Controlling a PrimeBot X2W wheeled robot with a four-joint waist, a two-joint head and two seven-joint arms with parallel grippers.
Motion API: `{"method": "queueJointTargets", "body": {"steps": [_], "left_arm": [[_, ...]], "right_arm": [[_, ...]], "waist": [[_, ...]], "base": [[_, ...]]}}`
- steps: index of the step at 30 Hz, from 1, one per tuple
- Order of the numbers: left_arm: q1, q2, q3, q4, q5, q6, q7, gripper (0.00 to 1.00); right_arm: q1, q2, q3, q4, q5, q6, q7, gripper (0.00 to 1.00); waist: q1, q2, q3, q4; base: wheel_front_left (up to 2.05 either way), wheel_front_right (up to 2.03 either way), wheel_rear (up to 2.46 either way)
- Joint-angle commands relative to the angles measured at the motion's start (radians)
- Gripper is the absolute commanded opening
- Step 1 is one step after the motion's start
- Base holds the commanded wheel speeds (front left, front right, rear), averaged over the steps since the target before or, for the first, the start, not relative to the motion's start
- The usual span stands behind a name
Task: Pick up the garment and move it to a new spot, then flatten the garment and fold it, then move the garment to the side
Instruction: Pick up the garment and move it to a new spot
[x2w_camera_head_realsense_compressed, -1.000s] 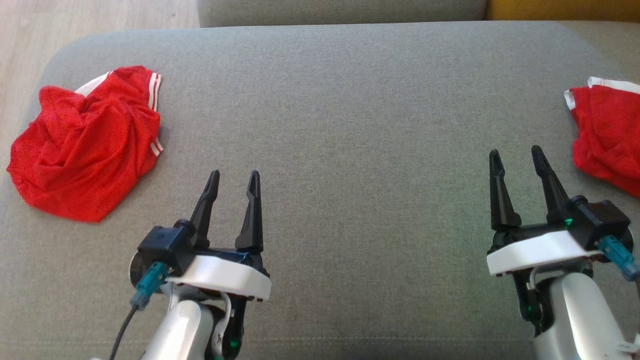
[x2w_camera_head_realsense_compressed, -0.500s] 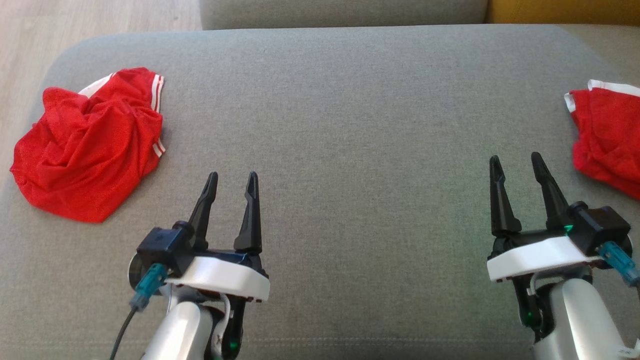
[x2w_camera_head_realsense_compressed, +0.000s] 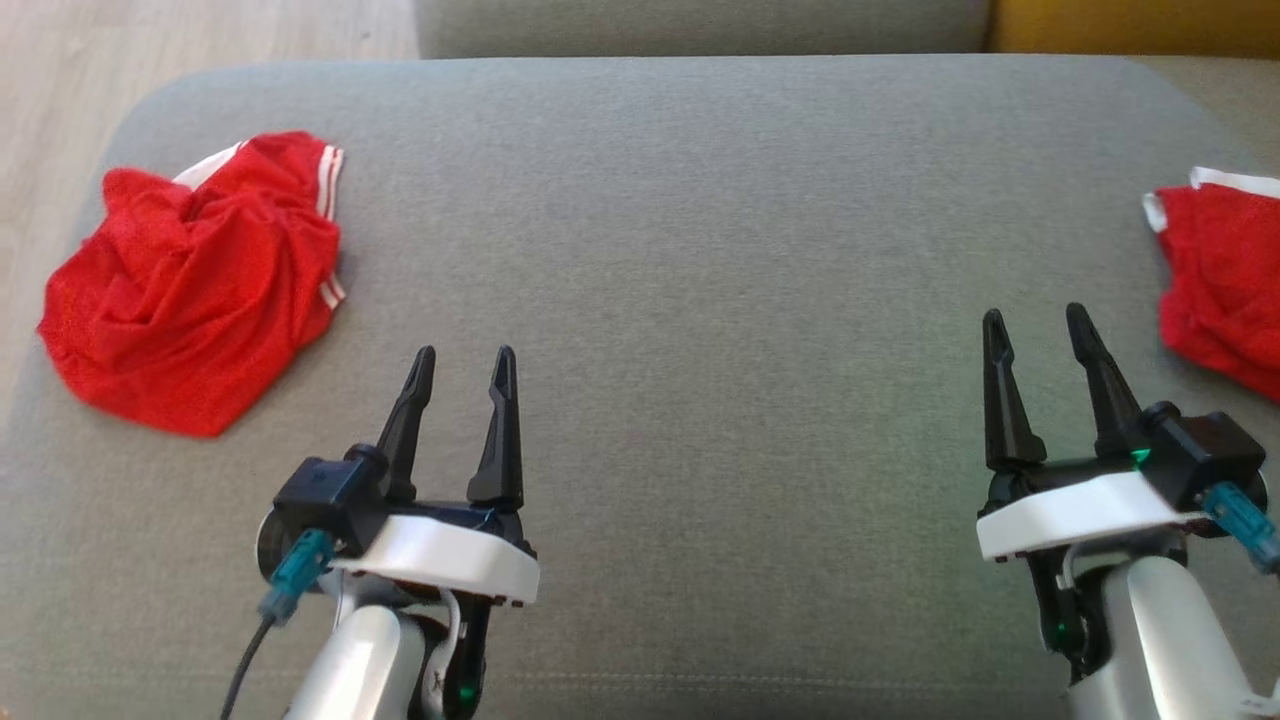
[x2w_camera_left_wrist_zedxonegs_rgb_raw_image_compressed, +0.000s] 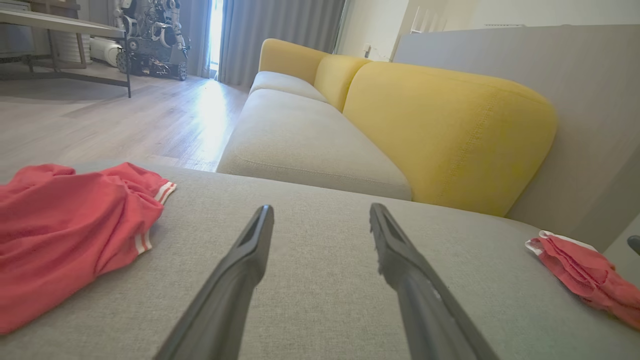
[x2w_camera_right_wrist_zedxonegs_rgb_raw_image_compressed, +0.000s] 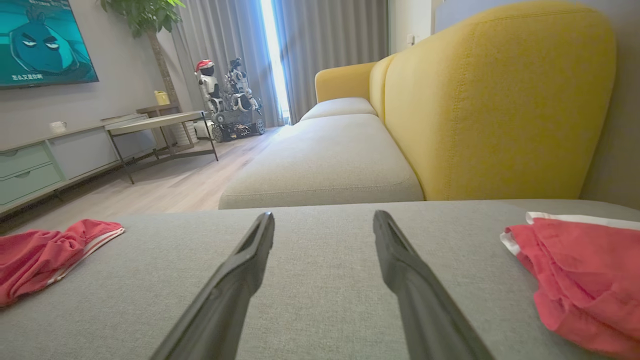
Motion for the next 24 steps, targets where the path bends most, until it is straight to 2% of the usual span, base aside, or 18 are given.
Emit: {"method": "queueJointTargets", "body": {"steps": [1,6,24], "left_arm": [[-0.035,0.001,0.038,-0.041,0.007,0.001,-0.005,1.0],[-0.044,0.001,0.045,-0.055,0.003,0.006,-0.005,1.0],[-0.027,0.001,0.068,-0.094,-0.025,0.03,-0.005,1.0]], "right_arm": [[-0.019,0.001,0.024,-0.042,0.002,-0.001,-0.003,1.0],[-0.021,0.001,0.032,-0.057,-0.008,-0.001,0.005,1.0],[-0.026,-0.009,0.109,-0.083,-0.033,-0.001,0.044,1.0]], "waist": [[0.0,-0.0001,0.006,0.015],[0.0,-0.0001,0.021,0.078],[0.0,-0.0001,0.03,0.387]], "base": [[0.0,0.0,0.0],[0.0,0.0,0.0],[0.0,0.0,0.0]]}}
